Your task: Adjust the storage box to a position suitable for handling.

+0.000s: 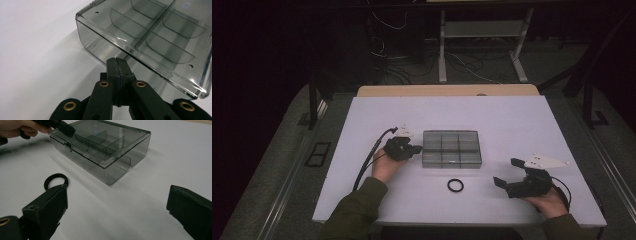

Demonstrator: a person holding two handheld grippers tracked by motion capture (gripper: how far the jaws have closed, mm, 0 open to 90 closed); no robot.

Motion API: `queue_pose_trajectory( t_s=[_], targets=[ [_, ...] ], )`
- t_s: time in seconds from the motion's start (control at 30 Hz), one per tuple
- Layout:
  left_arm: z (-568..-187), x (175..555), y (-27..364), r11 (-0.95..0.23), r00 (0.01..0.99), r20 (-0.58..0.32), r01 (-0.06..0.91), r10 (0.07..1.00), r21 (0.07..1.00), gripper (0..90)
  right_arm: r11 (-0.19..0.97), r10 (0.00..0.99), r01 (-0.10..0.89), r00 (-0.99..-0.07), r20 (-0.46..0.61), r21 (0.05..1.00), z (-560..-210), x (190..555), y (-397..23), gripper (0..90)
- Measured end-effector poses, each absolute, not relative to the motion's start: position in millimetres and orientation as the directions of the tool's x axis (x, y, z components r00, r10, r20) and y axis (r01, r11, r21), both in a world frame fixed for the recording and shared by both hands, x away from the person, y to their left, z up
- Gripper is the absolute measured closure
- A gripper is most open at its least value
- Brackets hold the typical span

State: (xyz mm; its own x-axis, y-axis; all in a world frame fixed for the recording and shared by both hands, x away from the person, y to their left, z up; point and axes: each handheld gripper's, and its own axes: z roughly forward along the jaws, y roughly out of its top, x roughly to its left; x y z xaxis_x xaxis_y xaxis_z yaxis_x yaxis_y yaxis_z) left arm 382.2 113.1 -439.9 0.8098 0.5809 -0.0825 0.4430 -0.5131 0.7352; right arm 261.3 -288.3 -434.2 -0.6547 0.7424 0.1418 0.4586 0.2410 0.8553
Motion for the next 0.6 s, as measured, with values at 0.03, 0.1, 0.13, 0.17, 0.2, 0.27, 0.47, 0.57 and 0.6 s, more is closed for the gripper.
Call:
queue_pose_trajectory(
  t_s=[0.03, 0.1, 0.13, 0.17, 0.2, 0.27, 0.47, 0.57, 0.6],
  targets=[
    [-440.1, 382.2, 111.4, -0.516, 0.812, -0.082, 0.441, 0.578, 0.734, 88.8, 0.241, 0.742, 0.459, -0.655, 0.142, 0.855, -434.2, 261.3, -288.3, 3.3],
    [-440.8, 382.0, 107.4, -0.520, 0.817, -0.081, 0.437, 0.571, 0.734, 88.9, 0.240, 0.743, 0.458, -0.654, 0.142, 0.856, -434.3, 261.4, -288.4, 3.3],
    [-441.0, 381.8, 105.8, -0.518, 0.817, -0.083, 0.437, 0.571, 0.735, 88.8, 0.240, 0.743, 0.459, -0.654, 0.143, 0.855, -434.2, 261.3, -288.6, 3.3],
    [-441.0, 381.7, 104.6, -0.524, 0.820, -0.080, 0.433, 0.567, 0.734, 88.8, 0.240, 0.743, 0.459, -0.654, 0.143, 0.855, -434.2, 261.3, -288.6, 3.3],
    [-441.2, 381.2, 103.1, -0.522, 0.821, -0.082, 0.432, 0.565, 0.736, 88.8, 0.240, 0.743, 0.459, -0.654, 0.142, 0.856, -434.2, 261.5, -288.6, 3.3],
    [-441.5, 379.9, 101.6, -0.517, 0.819, -0.085, 0.435, 0.568, 0.737, 88.8, 0.244, 0.742, 0.457, -0.656, 0.139, 0.855, -433.4, 262.8, -288.8, 3.3],
    [-436.5, 373.9, 115.1, -0.507, 0.808, -0.073, 0.433, 0.584, 0.745, 81.4, 0.248, 0.726, 0.454, -0.672, 0.146, 0.856, -421.8, 273.4, -287.0, 7.1],
    [-435.3, 368.9, 120.6, -0.492, 0.801, -0.077, 0.438, 0.594, 0.753, 74.6, 0.260, 0.712, 0.447, -0.687, 0.143, 0.856, -415.5, 284.6, -283.2, 11.1],
    [-434.4, 362.9, 126.0, -0.483, 0.798, -0.080, 0.437, 0.598, 0.759, 72.9, 0.268, 0.706, 0.443, -0.695, 0.139, 0.855, -413.5, 288.7, -282.2, 15.3]
  ],
)
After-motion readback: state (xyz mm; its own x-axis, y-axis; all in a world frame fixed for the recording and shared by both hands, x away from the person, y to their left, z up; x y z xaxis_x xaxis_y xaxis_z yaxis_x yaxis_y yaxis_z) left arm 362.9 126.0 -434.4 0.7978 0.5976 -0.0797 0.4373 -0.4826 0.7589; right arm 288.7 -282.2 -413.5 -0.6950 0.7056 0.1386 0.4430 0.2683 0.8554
